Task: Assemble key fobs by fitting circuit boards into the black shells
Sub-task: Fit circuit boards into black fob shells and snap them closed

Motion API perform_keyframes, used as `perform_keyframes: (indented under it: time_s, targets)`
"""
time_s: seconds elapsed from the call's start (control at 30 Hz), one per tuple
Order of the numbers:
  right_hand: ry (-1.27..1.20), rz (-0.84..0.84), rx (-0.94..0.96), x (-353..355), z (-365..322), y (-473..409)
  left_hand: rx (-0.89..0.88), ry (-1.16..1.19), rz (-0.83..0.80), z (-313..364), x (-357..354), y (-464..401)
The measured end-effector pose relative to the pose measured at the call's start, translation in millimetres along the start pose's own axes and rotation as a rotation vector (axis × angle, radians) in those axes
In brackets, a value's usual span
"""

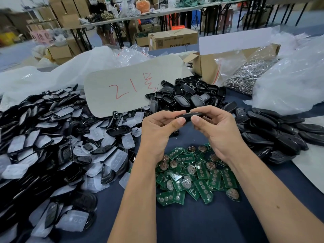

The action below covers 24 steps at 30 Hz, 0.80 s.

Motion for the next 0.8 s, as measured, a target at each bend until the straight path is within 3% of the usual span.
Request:
perform_keyframes:
  time_s: [0.1, 0.27, 0.43, 0.7, 0.8]
  targets:
    - [0.092, -0.003, 0.057, 0.6, -3.3, -0.5, -0.01, -0.092, 0.023, 2.3, 4.4, -0.8]
    - [0.473, -0.145, 0.204, -3.3, -6.1, -2.5, -0.089, -0.501, 0.151, 2.3, 12.4, -3.3]
    - [0.552, -0.234, 0.204, -6.6, -4.2, -2.0, -0.145, -0.713, 0.137, 3.7, -3.4, 0.3]
    - [0.411, -0.162, 0.112, 0.6, -3.8, -2.6, -0.178, -0.758, 0.155, -0.9, -9.8, 0.5]
    - [0.364, -0.042, 0.103, 5.3, -2.0, -4.1, -0.089, -0.584, 0.174, -6.9, -10.1, -0.7]
Point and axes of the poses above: each hand's wrist, its own y-axis away from the middle knuckle, its own x-axis out of the back of the hand, z = x × y, the point moved 4 cm from there along -y, towards the middle knuckle, and after that the axes turned 14 degrees about x, right-handed, at the moved point
